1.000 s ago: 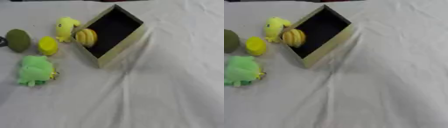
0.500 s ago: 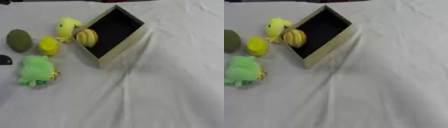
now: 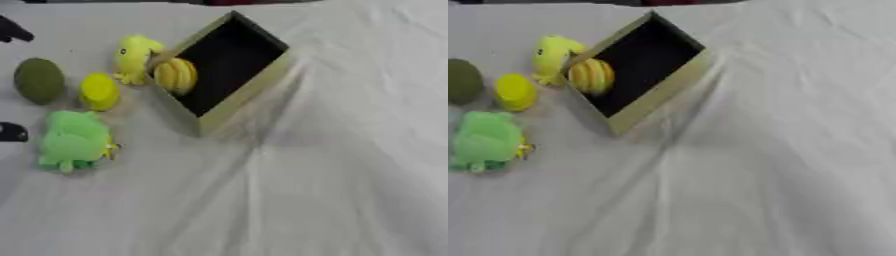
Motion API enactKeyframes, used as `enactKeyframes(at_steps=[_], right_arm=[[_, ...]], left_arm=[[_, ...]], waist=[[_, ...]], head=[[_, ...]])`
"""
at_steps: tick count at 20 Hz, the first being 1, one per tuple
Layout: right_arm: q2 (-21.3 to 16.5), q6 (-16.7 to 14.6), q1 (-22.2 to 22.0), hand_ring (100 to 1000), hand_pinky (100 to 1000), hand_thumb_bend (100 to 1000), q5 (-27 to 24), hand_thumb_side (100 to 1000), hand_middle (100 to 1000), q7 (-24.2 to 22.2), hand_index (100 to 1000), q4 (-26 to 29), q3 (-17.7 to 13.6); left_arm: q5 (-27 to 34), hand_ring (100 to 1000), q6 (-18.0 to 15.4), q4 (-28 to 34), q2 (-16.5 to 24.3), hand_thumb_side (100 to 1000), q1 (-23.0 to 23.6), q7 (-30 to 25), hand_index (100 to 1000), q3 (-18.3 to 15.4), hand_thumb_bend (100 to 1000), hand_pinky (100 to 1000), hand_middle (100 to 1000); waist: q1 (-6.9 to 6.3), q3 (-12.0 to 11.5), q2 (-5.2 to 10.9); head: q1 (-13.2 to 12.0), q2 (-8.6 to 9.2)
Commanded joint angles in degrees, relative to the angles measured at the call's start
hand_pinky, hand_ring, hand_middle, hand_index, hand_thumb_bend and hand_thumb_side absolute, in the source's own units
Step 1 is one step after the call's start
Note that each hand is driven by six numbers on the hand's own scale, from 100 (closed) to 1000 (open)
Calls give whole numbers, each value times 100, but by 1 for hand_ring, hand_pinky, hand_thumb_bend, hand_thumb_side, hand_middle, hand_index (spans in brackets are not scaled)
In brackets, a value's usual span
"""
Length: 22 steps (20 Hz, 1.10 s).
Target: Pick up objects on the table and place them in the box.
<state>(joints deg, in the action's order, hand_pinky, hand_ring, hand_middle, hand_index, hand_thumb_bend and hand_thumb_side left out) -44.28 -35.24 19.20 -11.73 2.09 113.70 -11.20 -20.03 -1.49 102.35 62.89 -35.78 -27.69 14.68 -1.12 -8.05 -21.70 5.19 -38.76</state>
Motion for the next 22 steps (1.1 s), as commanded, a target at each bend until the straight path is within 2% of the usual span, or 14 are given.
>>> enactKeyframes(at_steps=[1, 5, 8, 13, 22], right_arm=[[-126, -3, 42, 912, 889, 100, 6, 453, 716, -39, 794, 89, -25], [-91, 16, 36, 912, 891, 100, 6, 457, 713, -64, 793, 89, -24], [-64, 43, 31, 913, 892, 100, 2, 461, 712, -85, 792, 89, -20], [-26, 74, 24, 914, 893, 100, -13, 461, 709, -127, 791, 89, -10], [61, 138, -5, 914, 897, 100, -25, 475, 703, -205, 789, 89, 8]], left_arm=[[68, 844, 34, -229, 14, 564, -154, -177, 932, 109, 783, 877, 844], [142, 838, 91, -569, -163, 552, -274, -318, 928, 327, 784, 868, 837], [125, 836, 107, -787, -292, 538, -345, -346, 923, 462, 784, 866, 832], [-32, 840, 99, -1108, -517, 455, -467, -468, 924, 687, 783, 869, 835], [-306, 850, 78, -1722, -907, 454, -701, -786, 927, 933, 796, 877, 845]], waist=[[15, 10, 126], [15, 20, 109], [11, 20, 102], [19, 32, 105], [31, 40, 102]], head=[[8, 89], [-19, 180], [-12, 161], [0, 121], [-12, 87]])
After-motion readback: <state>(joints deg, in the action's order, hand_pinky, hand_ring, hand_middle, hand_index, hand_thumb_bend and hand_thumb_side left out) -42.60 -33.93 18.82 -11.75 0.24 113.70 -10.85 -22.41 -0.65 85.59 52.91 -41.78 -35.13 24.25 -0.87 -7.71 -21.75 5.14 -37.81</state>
